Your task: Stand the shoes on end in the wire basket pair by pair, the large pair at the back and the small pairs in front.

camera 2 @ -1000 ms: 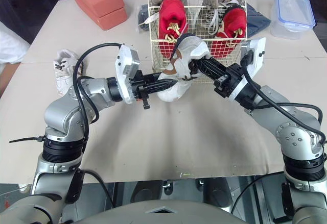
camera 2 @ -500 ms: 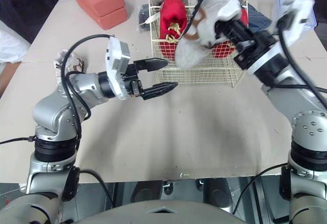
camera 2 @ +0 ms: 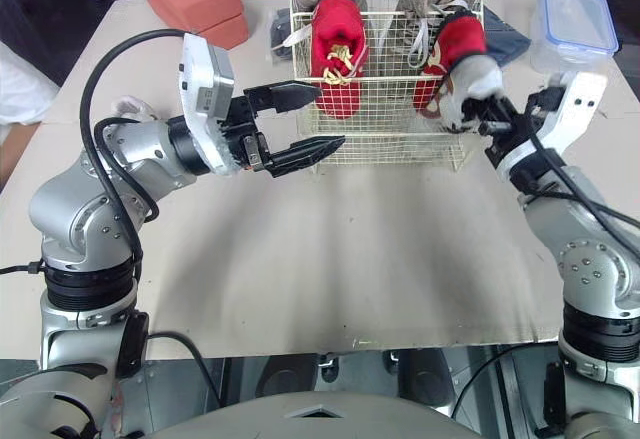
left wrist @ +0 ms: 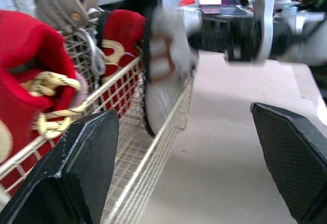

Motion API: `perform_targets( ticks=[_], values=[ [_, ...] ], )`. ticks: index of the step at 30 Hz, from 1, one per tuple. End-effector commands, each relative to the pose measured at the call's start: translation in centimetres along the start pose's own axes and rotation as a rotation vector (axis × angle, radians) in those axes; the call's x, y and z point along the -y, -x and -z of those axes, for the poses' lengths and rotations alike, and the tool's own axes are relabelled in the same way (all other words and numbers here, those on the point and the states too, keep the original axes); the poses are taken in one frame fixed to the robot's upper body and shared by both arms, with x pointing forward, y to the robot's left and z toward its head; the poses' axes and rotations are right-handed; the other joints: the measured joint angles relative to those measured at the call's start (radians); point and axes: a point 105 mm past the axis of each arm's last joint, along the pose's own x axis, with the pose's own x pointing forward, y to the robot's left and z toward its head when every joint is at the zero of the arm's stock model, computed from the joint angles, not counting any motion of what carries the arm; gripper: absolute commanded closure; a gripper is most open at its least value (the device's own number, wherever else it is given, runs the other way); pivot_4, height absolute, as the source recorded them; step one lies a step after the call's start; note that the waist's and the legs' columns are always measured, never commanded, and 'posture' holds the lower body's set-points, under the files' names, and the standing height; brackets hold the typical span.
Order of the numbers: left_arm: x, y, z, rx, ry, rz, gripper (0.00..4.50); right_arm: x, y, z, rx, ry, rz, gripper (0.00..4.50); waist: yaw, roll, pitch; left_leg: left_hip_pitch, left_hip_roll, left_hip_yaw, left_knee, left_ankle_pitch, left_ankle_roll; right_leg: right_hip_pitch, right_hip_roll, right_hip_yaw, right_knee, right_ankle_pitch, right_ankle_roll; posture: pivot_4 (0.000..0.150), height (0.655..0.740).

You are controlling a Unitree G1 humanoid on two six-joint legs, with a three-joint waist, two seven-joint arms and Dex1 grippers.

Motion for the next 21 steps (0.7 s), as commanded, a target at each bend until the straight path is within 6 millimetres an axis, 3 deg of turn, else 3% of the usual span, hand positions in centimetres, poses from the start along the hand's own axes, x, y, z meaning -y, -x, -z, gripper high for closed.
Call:
perform_targets(
  ticks=[1,7,8,10,17,21],
  values=[
    [0.1,0.2,-1.5,0.037,-0.074,-0.015,0.05,0.3,0.1,-0.7,0.031,0.036,0.032,4.50,0.000,0.000,0.000,0.000,0.000,0.000,0.000,0.000,0.000,0.000,0.000,0.000,0.000,0.000,0.000,0.150,0.6860],
    [0.3,0.4,-1.3,0.024,-0.078,-0.011,0.05,0.6,0.1,0.1,-0.007,0.057,0.054,4.50,0.000,0.000,0.000,0.000,0.000,0.000,0.000,0.000,0.000,0.000,0.000,0.000,0.000,0.000,0.000,0.150,0.6860],
    [0.3,0.4,-1.2,0.021,-0.078,-0.011,0.00,0.6,0.2,0.2,-0.012,0.056,0.051,3.96,0.000,0.000,0.000,0.000,0.000,0.000,0.000,0.000,0.000,0.000,0.000,0.000,0.000,0.000,0.000,0.150,0.6860],
    [0.2,0.6,-1.0,0.016,-0.077,-0.014,0.00,0.6,0.3,0.1,-0.010,0.062,0.051,3.45,0.000,0.000,0.000,0.001,0.000,0.000,0.000,0.000,0.000,0.000,0.000,0.000,0.000,0.000,0.000,0.150,0.6860],
    [-1.5,2.4,-0.2,-0.036,-0.093,-0.081,0.00,1.6,1.8,-2.0,0.011,0.138,0.003,0.03,0.000,0.000,0.000,0.000,0.000,0.000,-0.001,0.000,0.000,0.000,0.000,0.000,0.000,0.000,0.000,0.150,0.6860],
    [-2.8,4.0,0.1,-0.068,-0.089,-0.124,0.00,2.1,3.3,-3.0,-0.017,0.179,-0.054,0.03,0.000,0.000,0.000,0.000,0.000,0.000,-0.001,0.000,0.001,0.000,0.001,0.000,-0.001,-0.001,0.002,0.150,0.6860]
  ],
)
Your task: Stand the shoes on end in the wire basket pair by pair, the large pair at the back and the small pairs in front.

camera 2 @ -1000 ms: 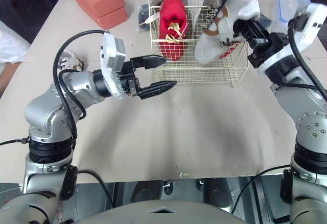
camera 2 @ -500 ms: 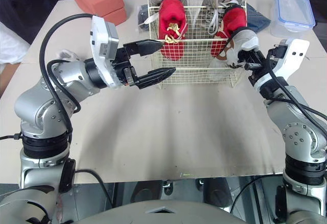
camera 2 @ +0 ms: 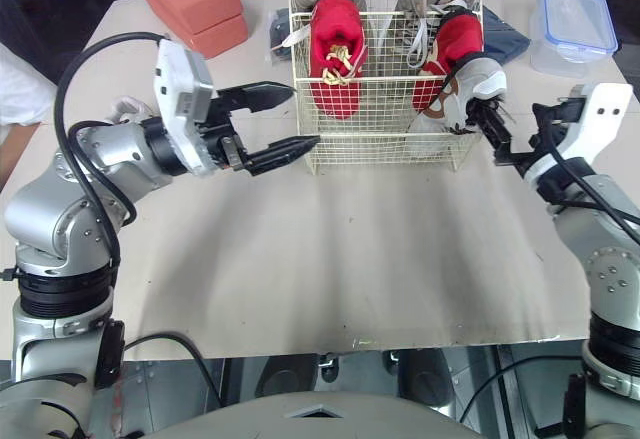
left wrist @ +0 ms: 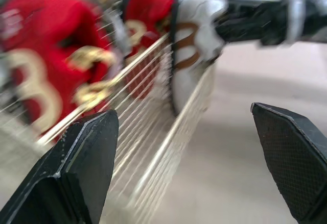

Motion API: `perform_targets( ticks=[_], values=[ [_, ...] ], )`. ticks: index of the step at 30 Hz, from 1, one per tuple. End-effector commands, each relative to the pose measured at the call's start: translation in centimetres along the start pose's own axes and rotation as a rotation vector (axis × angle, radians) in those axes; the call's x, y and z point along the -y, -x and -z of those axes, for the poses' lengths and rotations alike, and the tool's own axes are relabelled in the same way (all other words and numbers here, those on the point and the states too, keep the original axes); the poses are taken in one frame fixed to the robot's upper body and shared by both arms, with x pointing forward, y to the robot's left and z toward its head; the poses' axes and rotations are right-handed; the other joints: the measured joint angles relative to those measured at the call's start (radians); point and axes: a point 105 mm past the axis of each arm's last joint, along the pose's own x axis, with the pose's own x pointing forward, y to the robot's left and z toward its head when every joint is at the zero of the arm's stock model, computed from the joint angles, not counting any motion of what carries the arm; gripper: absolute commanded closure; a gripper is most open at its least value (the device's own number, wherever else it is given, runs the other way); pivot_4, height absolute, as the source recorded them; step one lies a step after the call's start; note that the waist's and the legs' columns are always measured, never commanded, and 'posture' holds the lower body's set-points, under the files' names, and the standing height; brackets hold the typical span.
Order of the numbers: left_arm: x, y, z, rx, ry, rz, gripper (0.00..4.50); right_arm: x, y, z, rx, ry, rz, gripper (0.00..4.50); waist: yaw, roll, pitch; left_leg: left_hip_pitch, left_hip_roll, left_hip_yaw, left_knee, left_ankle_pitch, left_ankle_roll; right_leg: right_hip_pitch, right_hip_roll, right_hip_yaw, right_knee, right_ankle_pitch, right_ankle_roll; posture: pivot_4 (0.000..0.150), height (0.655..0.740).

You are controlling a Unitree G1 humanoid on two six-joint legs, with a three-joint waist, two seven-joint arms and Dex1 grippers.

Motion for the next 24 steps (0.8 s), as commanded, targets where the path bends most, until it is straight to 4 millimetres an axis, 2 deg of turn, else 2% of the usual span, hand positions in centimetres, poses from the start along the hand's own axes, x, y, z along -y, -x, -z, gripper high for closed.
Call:
perform_targets(
  ticks=[1,4,8,11,15,17,20,24],
  values=[
    [-1.2,1.6,-0.8,0.014,-0.038,-0.046,0.00,-0.3,1.6,-2.1,0.034,0.052,-0.074,0.03,0.000,0.000,0.000,0.000,0.000,0.000,0.000,0.000,0.001,0.000,0.000,0.000,0.000,0.000,0.000,0.150,0.6860],
    [-2.5,2.6,-0.9,0.030,-0.012,-0.099,0.00,-1.0,2.6,-2.1,0.005,0.081,-0.168,0.03,0.000,0.000,0.000,0.000,0.000,0.000,0.000,-0.002,0.003,0.000,0.000,0.000,0.000,0.000,0.000,0.150,0.6860],
    [-6.4,4.6,-0.4,0.055,0.030,-0.307,0.00,-4.8,4.0,-1.0,-0.034,0.185,-0.404,0.03,-0.001,0.000,0.000,0.001,0.000,0.000,-0.002,-0.002,0.004,0.000,0.000,0.000,0.000,-0.001,0.001,0.150,0.6860],
    [-9.7,7.2,0.9,0.029,0.077,-0.489,0.00,-8.1,4.9,-0.1,-0.002,0.208,-0.572,0.03,-0.003,0.000,0.000,0.002,0.001,0.000,-0.003,-0.002,0.004,0.000,0.001,0.001,0.000,-0.001,0.001,0.150,0.6860],
    [-13.6,11.8,2.9,-0.056,0.115,-0.734,0.00,-11.0,5.8,0.9,0.057,0.248,-0.732,0.03,-0.001,-0.001,0.000,0.002,0.001,0.000,-0.004,-0.002,0.004,0.000,0.001,0.000,-0.001,-0.001,0.001,0.150,0.6860],
    [-15.1,14.6,4.1,-0.122,0.118,-0.843,0.00,-12.0,6.1,1.8,0.058,0.297,-0.804,0.03,-0.001,-0.002,0.001,0.002,0.001,0.000,-0.004,-0.002,0.004,-0.001,0.000,0.000,-0.001,-0.001,0.001,0.150,0.6860],
    [-16.3,17.5,5.7,-0.187,0.157,-0.925,0.00,-12.8,6.3,2.7,0.064,0.316,-0.868,0.03,-0.001,-0.003,0.000,0.001,0.001,0.001,-0.004,-0.002,0.003,-0.001,-0.001,-0.001,-0.002,-0.001,0.001,0.150,0.6860],
    [-17.7,19.6,6.6,-0.186,0.245,-0.981,0.00,-13.2,5.9,3.2,0.083,0.332,-0.907,0.03,0.006,-0.009,-0.001,0.001,0.000,-0.001,-0.004,-0.001,0.002,0.000,-0.002,-0.004,-0.001,-0.001,0.001,0.150,0.6860]
  ],
)
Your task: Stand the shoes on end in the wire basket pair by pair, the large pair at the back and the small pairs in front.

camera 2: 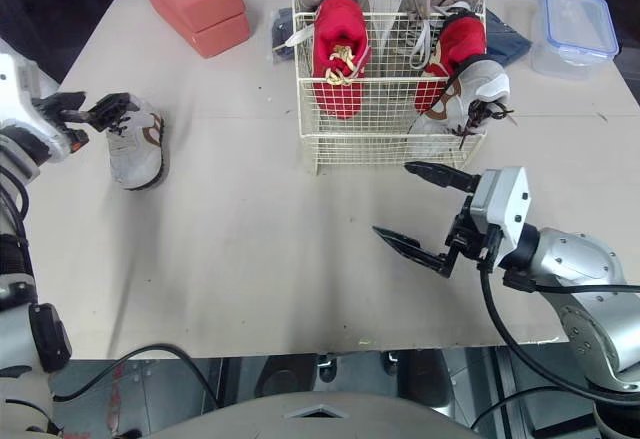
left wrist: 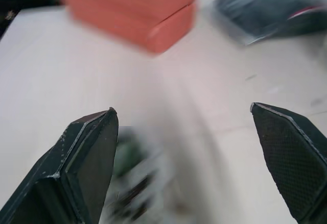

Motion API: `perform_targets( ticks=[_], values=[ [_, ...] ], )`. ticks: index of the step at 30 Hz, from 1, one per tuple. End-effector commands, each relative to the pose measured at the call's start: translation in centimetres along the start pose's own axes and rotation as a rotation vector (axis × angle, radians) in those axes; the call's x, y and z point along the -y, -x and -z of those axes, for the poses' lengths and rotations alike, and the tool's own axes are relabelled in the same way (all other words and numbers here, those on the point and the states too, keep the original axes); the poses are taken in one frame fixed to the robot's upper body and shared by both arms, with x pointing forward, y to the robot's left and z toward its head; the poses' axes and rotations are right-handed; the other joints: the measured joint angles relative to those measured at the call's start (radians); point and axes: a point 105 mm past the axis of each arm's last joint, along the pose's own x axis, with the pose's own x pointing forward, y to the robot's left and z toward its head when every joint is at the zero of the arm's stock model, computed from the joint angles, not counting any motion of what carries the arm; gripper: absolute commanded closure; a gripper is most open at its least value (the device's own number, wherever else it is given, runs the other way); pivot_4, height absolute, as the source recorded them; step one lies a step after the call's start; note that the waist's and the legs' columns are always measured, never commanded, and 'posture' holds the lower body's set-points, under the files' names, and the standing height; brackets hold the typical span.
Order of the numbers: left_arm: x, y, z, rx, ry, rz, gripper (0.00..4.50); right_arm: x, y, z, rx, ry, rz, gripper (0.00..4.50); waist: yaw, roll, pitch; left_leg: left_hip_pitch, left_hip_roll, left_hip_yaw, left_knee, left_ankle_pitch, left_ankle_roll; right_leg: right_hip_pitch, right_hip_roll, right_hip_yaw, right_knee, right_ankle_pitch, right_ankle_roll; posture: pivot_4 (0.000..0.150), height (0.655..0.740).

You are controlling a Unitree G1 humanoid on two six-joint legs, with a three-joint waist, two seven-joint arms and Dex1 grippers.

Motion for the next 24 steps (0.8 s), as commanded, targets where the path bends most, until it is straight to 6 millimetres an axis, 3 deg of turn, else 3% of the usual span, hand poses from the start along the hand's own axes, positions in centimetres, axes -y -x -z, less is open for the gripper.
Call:
perform_targets(
  ticks=[1,6,13,23,24],
  values=[
    [-2.4,0.3,-1.6,0.039,0.007,-0.047,0.00,-0.1,-0.4,-0.3,0.032,0.058,-0.033,0.03,0.002,-0.003,0.000,0.000,0.000,0.000,0.000,0.000,0.000,0.000,-0.001,-0.001,0.000,0.000,0.000,0.150,0.6860],
    [-3.7,-0.7,-0.1,-0.060,0.013,-0.080,0.00,0.0,-1.1,-0.1,0.048,0.072,-0.053,0.03,0.000,-0.005,-0.001,0.000,-0.001,0.000,0.001,0.001,-0.002,0.000,-0.001,-0.005,0.001,0.001,-0.002,0.150,0.6860],
    [-3.5,-1.8,2.3,-0.204,0.077,-0.103,0.00,0.1,-1.4,-0.1,0.057,0.090,-0.049,0.03,-0.006,-0.007,0.000,-0.001,-0.001,0.001,0.001,0.002,-0.003,0.000,-0.001,-0.005,0.001,0.002,-0.003,0.150,0.6860],
    [-4.6,-1.1,3.7,-0.327,0.067,-0.195,0.00,0.0,-1.5,-0.1,0.059,0.102,-0.026,0.03,-0.005,-0.008,0.000,0.000,-0.001,0.001,0.001,0.002,-0.003,0.000,-0.001,-0.005,0.002,0.001,-0.002,0.150,0.6860],
    [-4.6,-1.0,3.8,-0.340,0.061,-0.192,0.26,0.1,-1.5,-0.1,0.059,0.102,-0.024,0.00,-0.005,-0.008,0.000,0.000,-0.001,0.001,0.001,0.002,-0.003,0.000,-0.001,-0.005,0.002,0.001,-0.002,0.150,0.6860]
  ],
)
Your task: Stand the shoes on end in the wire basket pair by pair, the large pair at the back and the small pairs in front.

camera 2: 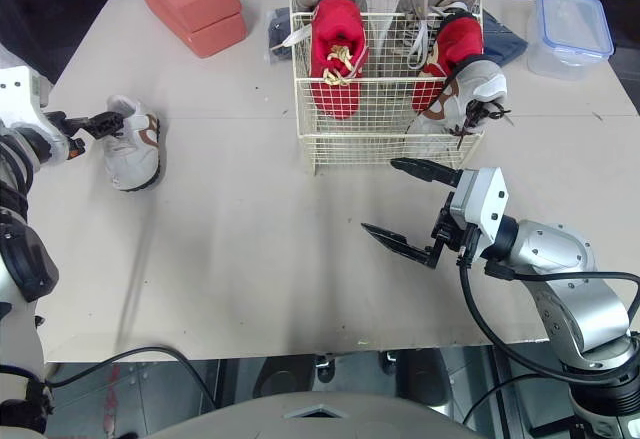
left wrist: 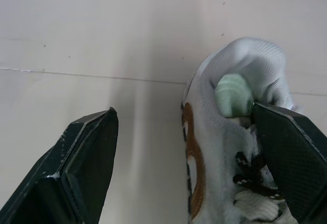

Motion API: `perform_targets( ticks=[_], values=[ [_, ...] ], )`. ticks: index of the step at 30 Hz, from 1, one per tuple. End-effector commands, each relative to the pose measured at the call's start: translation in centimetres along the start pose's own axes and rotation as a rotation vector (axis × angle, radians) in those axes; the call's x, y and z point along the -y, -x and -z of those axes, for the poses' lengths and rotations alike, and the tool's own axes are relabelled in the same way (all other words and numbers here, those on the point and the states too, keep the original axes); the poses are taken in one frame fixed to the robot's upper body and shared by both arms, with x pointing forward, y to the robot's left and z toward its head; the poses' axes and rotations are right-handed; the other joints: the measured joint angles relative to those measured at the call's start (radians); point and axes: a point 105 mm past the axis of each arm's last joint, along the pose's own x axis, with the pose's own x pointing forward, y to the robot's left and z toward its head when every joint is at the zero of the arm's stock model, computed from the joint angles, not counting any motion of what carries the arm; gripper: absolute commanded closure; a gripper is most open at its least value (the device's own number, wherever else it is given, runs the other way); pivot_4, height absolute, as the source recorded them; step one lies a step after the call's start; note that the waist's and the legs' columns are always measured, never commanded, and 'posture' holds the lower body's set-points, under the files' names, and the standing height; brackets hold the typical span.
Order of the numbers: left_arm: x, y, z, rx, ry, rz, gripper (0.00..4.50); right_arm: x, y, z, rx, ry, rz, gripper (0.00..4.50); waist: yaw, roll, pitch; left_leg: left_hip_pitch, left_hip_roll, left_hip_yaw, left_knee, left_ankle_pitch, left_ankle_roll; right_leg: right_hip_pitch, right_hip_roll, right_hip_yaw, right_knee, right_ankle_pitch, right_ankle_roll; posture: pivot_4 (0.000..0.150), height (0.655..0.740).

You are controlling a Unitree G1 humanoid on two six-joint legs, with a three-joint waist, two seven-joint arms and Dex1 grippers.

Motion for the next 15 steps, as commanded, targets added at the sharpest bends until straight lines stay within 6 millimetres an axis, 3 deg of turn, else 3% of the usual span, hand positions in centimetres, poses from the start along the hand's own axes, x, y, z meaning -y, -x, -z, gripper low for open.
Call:
perform_targets(
  ticks=[1,3,9,10,15],
  values=[
    [-0.9,0.6,0.7,-0.070,-0.028,-0.023,0.54,-0.4,-0.2,-0.9,0.034,0.040,-0.001,0.00,0.000,0.000,0.000,0.000,0.000,0.000,0.000,0.000,0.000,0.000,0.000,0.000,0.000,0.000,0.000,0.150,0.6860],
    [-0.8,0.7,1.2,-0.113,-0.041,-0.009,1.15,-0.4,-0.2,-0.9,0.035,0.041,0.003,0.00,0.000,0.000,0.000,0.000,0.000,0.000,0.000,0.000,0.000,0.000,0.000,0.000,0.000,0.000,0.000,0.150,0.6860],
    [-1.6,1.3,2.2,-0.198,-0.085,-0.026,4.17,-0.3,-0.4,-0.9,0.043,0.048,0.006,0.00,-0.010,0.000,0.000,0.001,0.000,0.001,0.000,0.000,0.000,0.000,0.000,0.001,0.001,0.000,0.000,0.150,0.6860],
    [-1.7,1.4,2.2,-0.204,-0.092,-0.030,4.40,-0.3,-0.4,-0.9,0.043,0.050,0.006,0.00,-0.015,0.000,0.000,0.001,0.000,0.001,0.000,0.000,0.000,0.000,0.000,0.001,0.001,0.000,0.000,0.150,0.6860],
    [-1.8,1.8,1.8,-0.209,-0.094,-0.014,4.40,-0.3,-0.4,-1.0,0.047,0.052,0.013,0.00,-0.027,0.000,0.000,0.001,0.000,0.001,0.000,0.000,0.000,0.000,0.000,0.001,0.001,0.000,0.000,0.150,0.6860]
  ],
)
